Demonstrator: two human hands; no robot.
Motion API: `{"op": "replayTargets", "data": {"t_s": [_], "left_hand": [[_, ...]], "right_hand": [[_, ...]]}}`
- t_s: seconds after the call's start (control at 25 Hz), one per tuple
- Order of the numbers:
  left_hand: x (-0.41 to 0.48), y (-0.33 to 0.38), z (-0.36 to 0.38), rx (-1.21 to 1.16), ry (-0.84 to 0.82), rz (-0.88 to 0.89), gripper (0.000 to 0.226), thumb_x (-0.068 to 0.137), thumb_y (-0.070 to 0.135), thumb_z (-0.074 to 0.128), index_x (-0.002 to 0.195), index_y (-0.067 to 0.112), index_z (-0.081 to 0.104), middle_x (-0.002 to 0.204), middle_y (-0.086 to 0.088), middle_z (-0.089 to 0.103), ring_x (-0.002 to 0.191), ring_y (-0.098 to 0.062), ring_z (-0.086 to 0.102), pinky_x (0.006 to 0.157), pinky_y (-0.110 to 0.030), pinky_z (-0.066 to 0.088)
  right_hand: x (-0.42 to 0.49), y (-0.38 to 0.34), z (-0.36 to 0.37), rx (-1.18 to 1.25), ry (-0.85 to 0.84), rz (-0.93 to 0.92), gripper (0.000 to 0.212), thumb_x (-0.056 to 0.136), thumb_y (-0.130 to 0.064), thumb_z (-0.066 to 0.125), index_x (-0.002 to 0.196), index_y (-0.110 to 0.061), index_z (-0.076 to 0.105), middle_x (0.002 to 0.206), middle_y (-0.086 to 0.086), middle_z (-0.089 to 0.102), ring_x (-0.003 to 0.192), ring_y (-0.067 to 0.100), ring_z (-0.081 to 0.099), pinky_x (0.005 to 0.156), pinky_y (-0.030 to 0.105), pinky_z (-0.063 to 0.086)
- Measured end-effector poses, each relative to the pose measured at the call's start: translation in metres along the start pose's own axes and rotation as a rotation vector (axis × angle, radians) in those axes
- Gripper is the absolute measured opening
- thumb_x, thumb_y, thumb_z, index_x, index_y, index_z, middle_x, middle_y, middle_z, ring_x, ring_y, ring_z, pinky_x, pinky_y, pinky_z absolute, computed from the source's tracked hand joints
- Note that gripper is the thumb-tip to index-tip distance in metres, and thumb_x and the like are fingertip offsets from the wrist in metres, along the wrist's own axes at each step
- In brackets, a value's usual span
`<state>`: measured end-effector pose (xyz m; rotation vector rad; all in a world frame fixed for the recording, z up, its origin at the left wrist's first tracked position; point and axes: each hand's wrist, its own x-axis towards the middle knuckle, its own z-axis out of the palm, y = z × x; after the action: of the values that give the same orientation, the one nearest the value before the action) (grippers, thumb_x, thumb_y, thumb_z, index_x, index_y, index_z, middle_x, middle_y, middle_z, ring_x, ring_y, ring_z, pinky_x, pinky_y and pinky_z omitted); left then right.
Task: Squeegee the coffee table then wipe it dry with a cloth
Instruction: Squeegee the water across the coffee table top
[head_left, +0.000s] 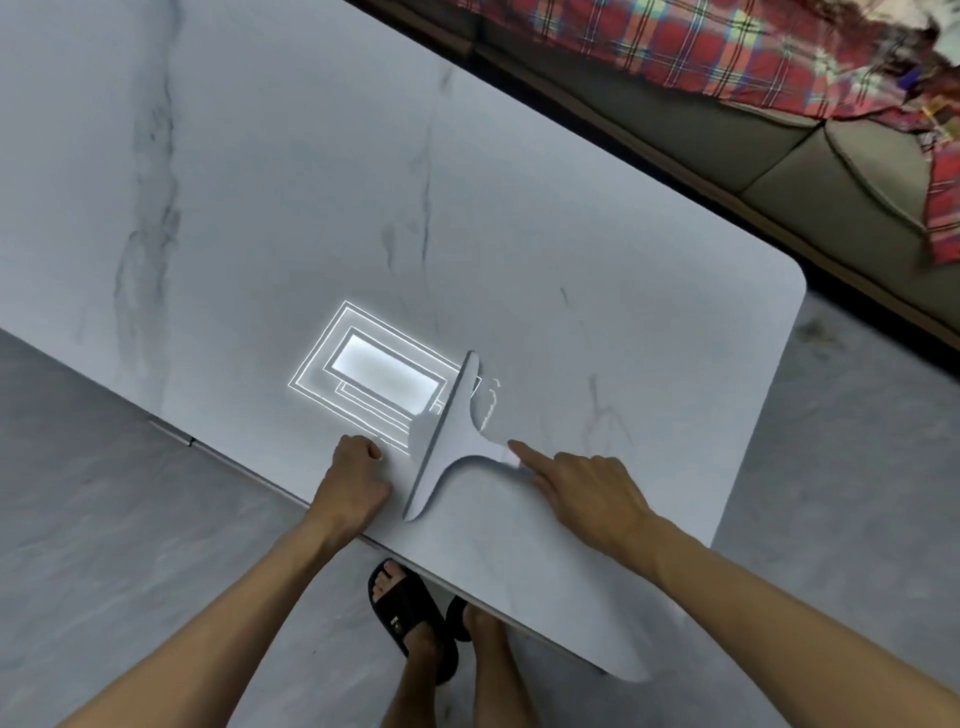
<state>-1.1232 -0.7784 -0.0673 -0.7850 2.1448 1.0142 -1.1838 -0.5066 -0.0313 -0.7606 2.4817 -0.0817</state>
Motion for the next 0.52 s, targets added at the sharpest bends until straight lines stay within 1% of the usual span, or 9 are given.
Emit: {"op": "replayTargets", "data": {"t_s": [0.08,0.16,0.24,0.28,0.32,0.36,0.4,0.48,0.52], "left_hand": [[0.004,0.014,0.01,0.044,-0.054,0.021,0.024,0.079,-0.001,0.051,0.101,0.009,0.046,0.109,-0.012,0.043,0.069,-0.016,0.045,0.053,-0.027,0.03],[0.008,0.02,0.017,0.094,-0.085,0.015,0.02,0.078,0.0,0.05,0.097,0.007,0.046,0.115,-0.015,0.038,0.079,-0.023,0.049,0.055,-0.029,0.033],[0.013,0.02,0.021,0.149,-0.115,-0.008,0.02,0.079,0.002,0.05,0.097,0.009,0.044,0.126,-0.021,0.036,0.107,-0.037,0.052,0.063,-0.032,0.038],[0.015,0.02,0.022,0.156,-0.132,-0.019,0.021,0.079,0.003,0.05,0.098,0.009,0.044,0.133,-0.025,0.034,0.12,-0.042,0.046,0.068,-0.033,0.037],[0.017,0.02,0.021,0.151,-0.141,-0.024,0.021,0.08,0.003,0.051,0.099,0.01,0.043,0.134,-0.026,0.035,0.124,-0.043,0.044,0.07,-0.033,0.036],[0.017,0.02,0.02,0.142,-0.127,-0.022,0.021,0.081,0.004,0.051,0.1,0.01,0.043,0.128,-0.024,0.041,0.118,-0.041,0.047,0.068,-0.033,0.036],[0.017,0.019,0.018,0.133,-0.082,-0.019,0.02,0.082,0.006,0.05,0.1,0.011,0.043,0.117,-0.02,0.049,0.106,-0.038,0.053,0.066,-0.033,0.037],[0.014,0.018,0.01,0.095,0.105,-0.037,0.015,0.085,0.011,0.046,0.1,0.015,0.045,0.096,-0.013,0.058,0.084,-0.033,0.057,0.066,-0.035,0.042],[0.012,0.016,0.005,0.054,0.209,-0.056,0.015,0.086,0.012,0.045,0.099,0.016,0.046,0.091,-0.011,0.059,0.079,-0.033,0.057,0.067,-0.035,0.044]], "right_hand": [[-0.03,0.018,0.002,0.045,-0.025,0.107,0.046,0.103,-0.042,0.024,0.148,-0.044,0.015,0.093,-0.002,0.064,0.075,0.024,0.062,0.064,0.035,0.042],[-0.059,0.03,0.002,0.05,-0.055,0.185,0.047,0.103,-0.042,0.021,0.149,-0.044,0.011,0.094,-0.004,0.064,0.078,0.02,0.062,0.065,0.032,0.04],[-0.084,0.039,0.0,0.072,-0.075,0.256,0.049,0.102,-0.042,0.02,0.149,-0.043,0.007,0.094,-0.005,0.065,0.08,0.017,0.063,0.066,0.03,0.042],[-0.094,0.042,-0.002,0.085,-0.076,0.283,0.049,0.102,-0.043,0.02,0.149,-0.043,0.007,0.093,-0.005,0.065,0.079,0.016,0.063,0.068,0.03,0.043],[-0.101,0.043,-0.007,0.096,-0.077,0.306,0.049,0.102,-0.044,0.019,0.149,-0.043,0.008,0.091,-0.006,0.064,0.079,0.016,0.063,0.068,0.03,0.045],[-0.106,0.043,-0.011,0.099,-0.071,0.313,0.049,0.101,-0.045,0.017,0.149,-0.043,0.009,0.09,-0.006,0.064,0.078,0.015,0.063,0.067,0.029,0.045],[-0.107,0.042,-0.016,0.094,-0.061,0.303,0.049,0.1,-0.045,0.017,0.149,-0.044,0.01,0.09,-0.006,0.064,0.076,0.016,0.063,0.064,0.029,0.043],[-0.095,0.032,-0.022,0.07,-0.025,0.21,0.047,0.101,-0.044,0.025,0.148,-0.044,0.018,0.088,-0.005,0.064,0.07,0.019,0.064,0.058,0.03,0.04],[-0.082,0.023,-0.02,0.035,-0.026,0.121,0.046,0.101,-0.042,0.032,0.146,-0.043,0.023,0.084,-0.004,0.065,0.065,0.02,0.064,0.055,0.031,0.038]]}}
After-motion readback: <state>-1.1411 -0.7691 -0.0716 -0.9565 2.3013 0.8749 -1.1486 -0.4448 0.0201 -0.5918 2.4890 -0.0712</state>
